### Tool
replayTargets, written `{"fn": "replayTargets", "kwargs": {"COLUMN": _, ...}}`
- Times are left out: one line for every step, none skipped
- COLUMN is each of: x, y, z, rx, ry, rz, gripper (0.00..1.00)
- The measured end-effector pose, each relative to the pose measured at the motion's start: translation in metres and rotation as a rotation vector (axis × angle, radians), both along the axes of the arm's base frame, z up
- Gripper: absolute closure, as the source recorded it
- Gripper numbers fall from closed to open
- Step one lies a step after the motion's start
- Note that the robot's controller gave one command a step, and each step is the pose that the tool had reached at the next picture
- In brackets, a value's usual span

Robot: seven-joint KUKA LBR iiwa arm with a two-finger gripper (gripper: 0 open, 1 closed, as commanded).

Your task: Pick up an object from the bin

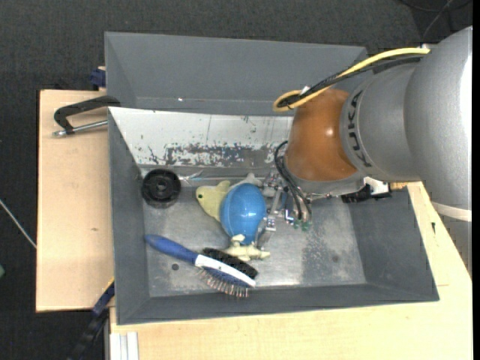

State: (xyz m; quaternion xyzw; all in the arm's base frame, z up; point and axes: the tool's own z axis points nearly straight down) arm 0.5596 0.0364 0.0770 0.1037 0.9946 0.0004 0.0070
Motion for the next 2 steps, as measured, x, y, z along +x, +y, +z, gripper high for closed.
{"fn": "replayTargets", "kwargs": {"x": -0.021, "y": 0.048, "z": -0.002, "rx": -0.004, "ry": -0.003, "rz": 0.11, "gripper": 0.0}}
{"fn": "replayTargets", "kwargs": {"x": -0.022, "y": 0.097, "z": -0.003, "rx": -0.001, "ry": -0.003, "rz": 0.112, "gripper": 0.0}}
